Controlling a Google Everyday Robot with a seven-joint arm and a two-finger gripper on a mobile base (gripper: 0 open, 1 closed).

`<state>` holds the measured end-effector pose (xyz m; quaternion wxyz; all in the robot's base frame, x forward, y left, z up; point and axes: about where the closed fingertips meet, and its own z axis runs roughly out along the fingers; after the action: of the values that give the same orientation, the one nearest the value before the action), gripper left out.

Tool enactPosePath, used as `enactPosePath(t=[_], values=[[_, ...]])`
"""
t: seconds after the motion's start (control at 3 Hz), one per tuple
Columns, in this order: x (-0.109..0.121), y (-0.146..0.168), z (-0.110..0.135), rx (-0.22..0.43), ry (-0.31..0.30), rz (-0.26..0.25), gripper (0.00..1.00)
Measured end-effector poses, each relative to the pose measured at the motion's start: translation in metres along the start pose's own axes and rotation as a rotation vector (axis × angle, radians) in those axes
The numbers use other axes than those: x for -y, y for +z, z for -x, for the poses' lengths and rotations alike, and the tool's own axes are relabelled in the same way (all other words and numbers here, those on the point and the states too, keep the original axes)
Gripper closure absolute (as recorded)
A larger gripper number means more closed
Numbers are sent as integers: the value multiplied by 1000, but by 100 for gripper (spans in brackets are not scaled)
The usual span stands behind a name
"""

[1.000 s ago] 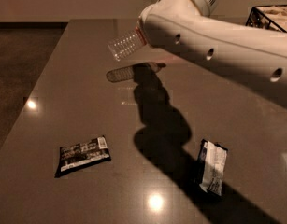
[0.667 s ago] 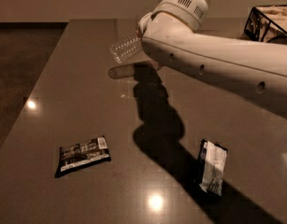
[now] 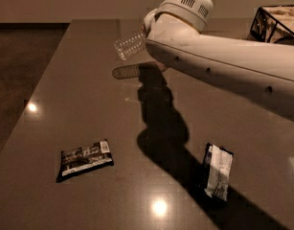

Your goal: Place water bottle upright

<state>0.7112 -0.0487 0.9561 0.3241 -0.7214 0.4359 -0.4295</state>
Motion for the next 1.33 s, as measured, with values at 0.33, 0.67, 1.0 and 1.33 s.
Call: enactPosePath(t=[0.33,0.67,1.0,1.33], values=[[3,0,-3,23,-18,-5,100],[18,0,-23,73,-5,-42,100],[32,-2,-36,128,22,-85,100],[38,-6,-40,195,44,-126,100]])
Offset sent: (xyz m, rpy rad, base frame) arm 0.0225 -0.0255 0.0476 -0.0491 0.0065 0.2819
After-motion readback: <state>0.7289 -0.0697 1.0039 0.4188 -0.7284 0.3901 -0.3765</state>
